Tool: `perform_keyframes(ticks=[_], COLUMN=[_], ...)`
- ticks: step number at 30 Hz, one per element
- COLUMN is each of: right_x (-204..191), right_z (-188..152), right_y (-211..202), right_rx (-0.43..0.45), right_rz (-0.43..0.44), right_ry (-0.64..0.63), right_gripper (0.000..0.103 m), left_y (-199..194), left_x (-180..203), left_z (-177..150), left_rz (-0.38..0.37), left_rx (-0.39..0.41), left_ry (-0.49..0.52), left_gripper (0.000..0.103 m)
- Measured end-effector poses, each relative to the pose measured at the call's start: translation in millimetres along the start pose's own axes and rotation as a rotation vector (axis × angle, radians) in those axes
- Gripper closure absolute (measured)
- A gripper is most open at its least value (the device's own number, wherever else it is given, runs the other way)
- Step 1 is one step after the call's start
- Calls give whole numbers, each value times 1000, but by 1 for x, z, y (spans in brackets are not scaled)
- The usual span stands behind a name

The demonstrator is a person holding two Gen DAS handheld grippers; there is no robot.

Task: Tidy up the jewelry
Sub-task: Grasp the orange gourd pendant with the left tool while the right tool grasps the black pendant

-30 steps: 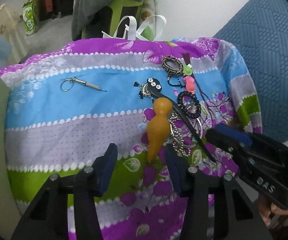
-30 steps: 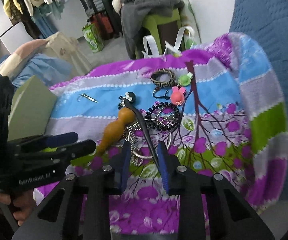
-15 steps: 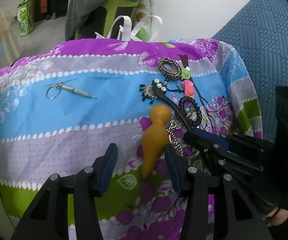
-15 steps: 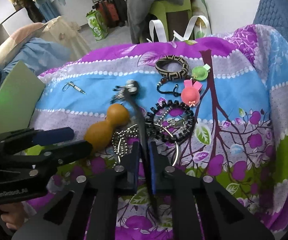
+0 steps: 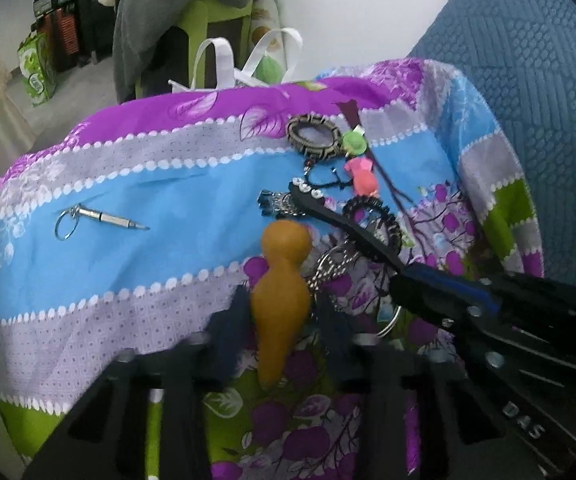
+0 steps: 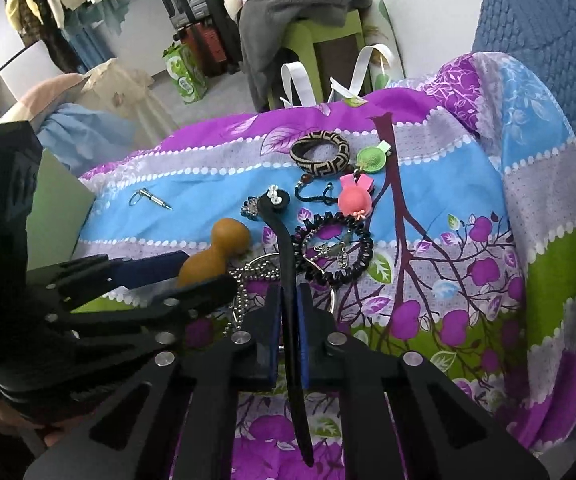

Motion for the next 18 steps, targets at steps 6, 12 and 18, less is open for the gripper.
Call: perform_keyframes(ticks=[6, 12, 18], right_x=[-8, -23, -48], right_z=[-4, -20, -43], right_y=[-14, -33, -58], right_rx=[12, 12, 20], right_rz=[-13, -26, -38], right_ry=[-1, 9, 9], right_gripper=[98, 98, 98], left_y=[-19, -57, -103], left_x=[-8, -15, -28], left_z=[-12, -34, -70], left_rz=[3, 22, 34], left_rx=[-5, 16, 46], left_ry=[-51, -80, -124], left_gripper=[74, 74, 74])
Point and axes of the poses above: each gripper's, at about its wrist camera, not at the fingertips, and y roughly the way its jaws point, x to its right, z to its top, the point moved 4 cm from there along y, roughly the way its jaws point, and after that the axes turned 9 degrees about -x, right-handed, at the moved point
